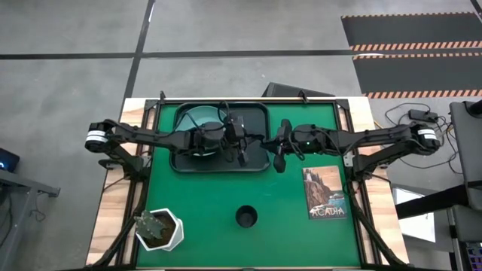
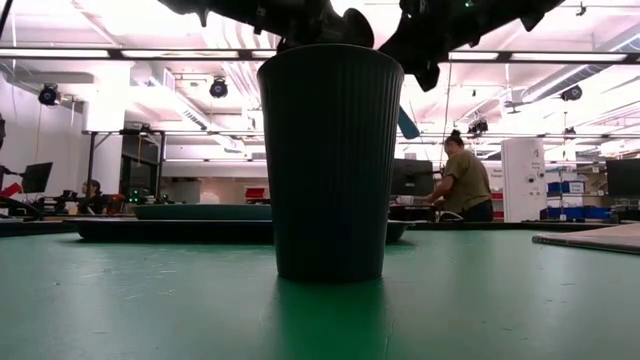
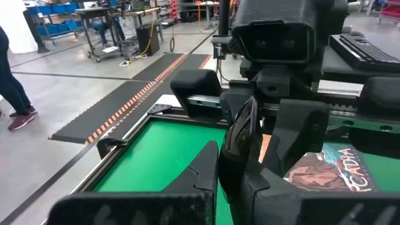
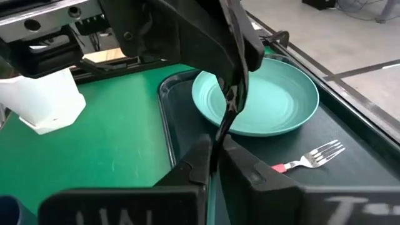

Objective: Pick and place plate/cup/fork/spoon on tray
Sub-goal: Put the blue spoon on the black tray to the right of the pink fork

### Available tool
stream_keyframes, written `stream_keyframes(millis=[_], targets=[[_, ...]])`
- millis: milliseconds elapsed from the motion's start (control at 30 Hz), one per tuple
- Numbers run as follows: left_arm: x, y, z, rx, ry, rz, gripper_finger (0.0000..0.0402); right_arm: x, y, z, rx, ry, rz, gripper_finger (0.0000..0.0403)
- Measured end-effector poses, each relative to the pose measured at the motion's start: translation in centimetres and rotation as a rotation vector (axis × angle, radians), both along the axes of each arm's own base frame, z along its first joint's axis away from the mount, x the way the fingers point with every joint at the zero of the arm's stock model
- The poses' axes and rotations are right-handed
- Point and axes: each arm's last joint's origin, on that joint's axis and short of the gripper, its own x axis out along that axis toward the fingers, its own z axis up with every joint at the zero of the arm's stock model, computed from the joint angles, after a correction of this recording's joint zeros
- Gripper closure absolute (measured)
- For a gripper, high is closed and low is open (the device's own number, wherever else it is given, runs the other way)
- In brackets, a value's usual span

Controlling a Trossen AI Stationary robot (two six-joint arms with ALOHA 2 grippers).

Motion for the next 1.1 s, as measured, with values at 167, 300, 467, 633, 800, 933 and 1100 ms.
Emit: stream_keyframes(millis=[167,300,467,633,800,933,1100], targets=[[0.0,0.0,0.0,0.0,-0.005,-0.002,0.0402,-0.2,-0.2,0.1,0.051,-0.003,0.002,0.0394],[0.0,0.0,0.0,0.0,-0.003,-0.002,0.0402,-0.1,-0.4,0.0,0.087,-0.003,0.001,0.0394],[0.0,0.0,0.0,0.0,-0.001,-0.001,0.0402,-0.1,-1.0,-0.1,0.164,-0.006,0.034,0.0395],[0.0,0.0,0.0,0.0,-0.003,0.006,0.0402,-0.2,-1.8,-0.2,0.202,-0.012,0.013,0.0395],[0.0,0.1,0.0,0.001,-0.004,0.01,0.0402,-0.2,-2.0,-0.2,0.216,-0.013,0.022,0.0395],[0.0,0.2,0.0,0.0,-0.004,0.011,0.0402,-0.2,-2.1,-0.2,0.228,-0.014,0.014,0.0395],[0.0,0.2,0.0,0.0,-0.003,0.012,0.0392,-0.3,-2.1,-0.2,0.227,-0.011,0.012,0.0395]])
